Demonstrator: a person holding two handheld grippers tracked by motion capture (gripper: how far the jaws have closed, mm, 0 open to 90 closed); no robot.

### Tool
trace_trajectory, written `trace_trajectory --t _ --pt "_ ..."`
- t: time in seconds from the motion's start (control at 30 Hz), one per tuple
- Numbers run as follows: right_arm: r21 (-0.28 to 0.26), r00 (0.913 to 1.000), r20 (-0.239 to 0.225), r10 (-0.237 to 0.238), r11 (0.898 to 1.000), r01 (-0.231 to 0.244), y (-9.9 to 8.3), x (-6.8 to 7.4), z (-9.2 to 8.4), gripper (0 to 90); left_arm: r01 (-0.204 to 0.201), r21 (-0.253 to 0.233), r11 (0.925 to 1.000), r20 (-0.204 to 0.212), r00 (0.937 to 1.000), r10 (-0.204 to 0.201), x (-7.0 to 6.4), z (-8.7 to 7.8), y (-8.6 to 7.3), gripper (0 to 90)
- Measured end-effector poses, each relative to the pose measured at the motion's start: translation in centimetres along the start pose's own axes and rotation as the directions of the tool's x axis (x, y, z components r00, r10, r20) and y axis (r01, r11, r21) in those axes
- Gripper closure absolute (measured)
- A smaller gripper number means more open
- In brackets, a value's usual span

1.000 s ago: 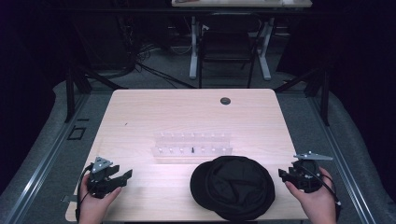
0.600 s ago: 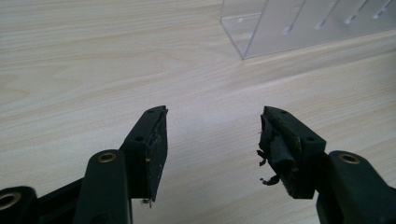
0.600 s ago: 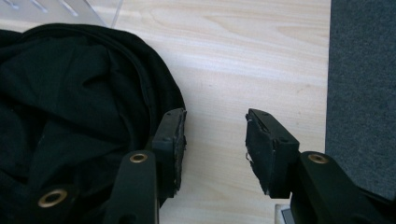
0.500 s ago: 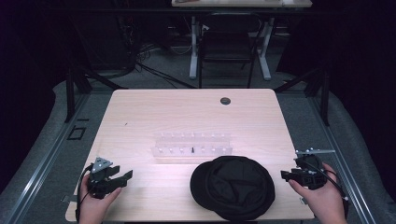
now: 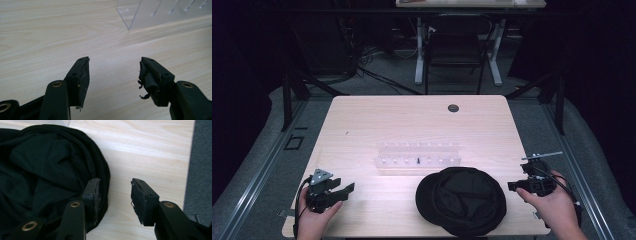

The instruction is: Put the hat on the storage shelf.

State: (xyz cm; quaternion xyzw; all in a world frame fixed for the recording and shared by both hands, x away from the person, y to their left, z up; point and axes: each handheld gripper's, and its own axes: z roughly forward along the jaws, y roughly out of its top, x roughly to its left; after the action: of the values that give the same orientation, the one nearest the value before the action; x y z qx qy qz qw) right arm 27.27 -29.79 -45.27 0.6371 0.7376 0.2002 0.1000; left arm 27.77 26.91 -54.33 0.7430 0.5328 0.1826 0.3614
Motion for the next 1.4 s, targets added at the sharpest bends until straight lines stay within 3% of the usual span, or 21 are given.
trace_trajectory --t 0.07,0.17,0.43,0.73,0.97,1.4 --pt "0.030 0.9993 -0.031 0.022 0.999 -0.021 0.5 0.2 0.2 59.4 -0.004 0.012 0.9999 0.001 1.0000 0.004 0.0 0.0 0.0 41.7" --pt "0.051 0.9983 -0.041 0.041 0.998 -0.038 0.8 0.1 0.3 60.3 0.002 -0.001 1.0000 0.003 1.0000 -0.002 -0.2 0.2 -0.1 41.7" --pt "0.100 0.9976 -0.036 0.060 0.993 -0.056 1.4 0.0 1.0 60.9 -0.003 0.000 1.0000 0.003 1.0000 0.003 -0.2 0.2 -0.1 41.6" --pt "0.147 0.9977 -0.037 0.058 0.988 -0.052 1.1 0.5 2.7 63.2 0.002 -0.004 1.0000 -0.002 1.0000 -0.002 -0.1 0.2 -0.1 41.6" --pt "0.177 0.9938 -0.052 0.098 0.980 -0.087 0.7 0.3 4.0 64.6 -0.002 0.002 1.0000 0.000 1.0000 0.002 -0.1 0.3 -0.1 41.6" --pt "0.222 0.9890 -0.069 0.131 0.969 -0.113 -0.1 -0.3 5.8 68.2 -0.007 0.006 1.0000 0.001 1.0000 0.007 -0.2 0.5 -0.1 41.6"
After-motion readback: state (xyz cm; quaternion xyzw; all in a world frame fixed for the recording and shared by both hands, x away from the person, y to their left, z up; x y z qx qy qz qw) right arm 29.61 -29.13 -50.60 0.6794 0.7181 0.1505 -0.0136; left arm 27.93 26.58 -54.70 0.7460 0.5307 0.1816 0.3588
